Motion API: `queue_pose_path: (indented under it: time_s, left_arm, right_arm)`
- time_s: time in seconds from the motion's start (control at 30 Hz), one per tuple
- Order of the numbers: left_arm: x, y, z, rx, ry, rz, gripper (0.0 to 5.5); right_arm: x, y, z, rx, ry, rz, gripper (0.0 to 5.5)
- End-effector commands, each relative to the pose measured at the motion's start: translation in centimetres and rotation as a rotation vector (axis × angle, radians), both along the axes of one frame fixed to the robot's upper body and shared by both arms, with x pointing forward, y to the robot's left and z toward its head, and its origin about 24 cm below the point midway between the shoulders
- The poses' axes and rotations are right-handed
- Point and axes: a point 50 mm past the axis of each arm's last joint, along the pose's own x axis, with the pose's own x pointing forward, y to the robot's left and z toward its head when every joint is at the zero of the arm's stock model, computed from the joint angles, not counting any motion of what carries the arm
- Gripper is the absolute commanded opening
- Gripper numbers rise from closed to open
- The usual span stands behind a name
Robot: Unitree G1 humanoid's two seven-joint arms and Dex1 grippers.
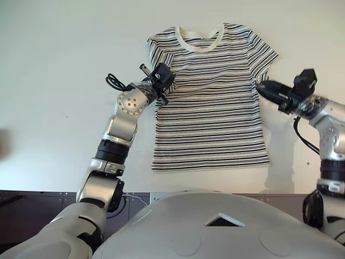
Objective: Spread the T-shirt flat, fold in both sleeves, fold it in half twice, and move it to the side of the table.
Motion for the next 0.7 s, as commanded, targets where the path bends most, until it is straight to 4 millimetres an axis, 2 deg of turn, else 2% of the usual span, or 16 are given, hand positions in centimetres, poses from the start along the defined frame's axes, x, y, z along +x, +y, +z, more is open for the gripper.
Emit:
queue_pose_path:
  time_s: [0.03, 0.1, 0.3, 0.37, 0.5, 0.6, 0.7]
  left_arm:
    - [-1.3, -0.2, 3.6, 0.005, -0.157, -0.092, 1.16]
    - [-2.9, -0.5, 3.5, 0.008, -0.125, -0.176, 1.16]
    - [-8.3, 0.4, -0.4, 0.042, 0.093, -0.333, 1.16]
    - [-10.7, 1.0, -1.6, 0.067, 0.187, -0.416, 1.16]
    - [-14.1, 2.3, -2.7, 0.109, 0.327, -0.515, 1.16]
    - [-15.7, 3.2, -3.4, 0.166, 0.4, -0.563, 1.16]
    - [-15.1, 3.3, -3.0, 0.157, 0.358, -0.545, 1.16]
  right_arm:
    - [-4.0, 1.1, 0.8, -0.109, 0.089, 0.244, 1.22]
    - [-5.1, 1.0, 0.2, -0.161, 0.132, 0.282, 1.22]
    - [-7.5, 0.1, -1.5, -0.261, 0.241, 0.354, 1.22]
    - [-8.5, 0.0, -1.6, -0.267, 0.28, 0.389, 1.22]
    - [-9.9, -0.1, -1.1, -0.266, 0.321, 0.437, 1.22]
    - [-10.4, -0.1, -0.9, -0.263, 0.333, 0.447, 1.22]
    - [-10.4, 0.2, -0.4, -0.245, 0.312, 0.454, 1.22]
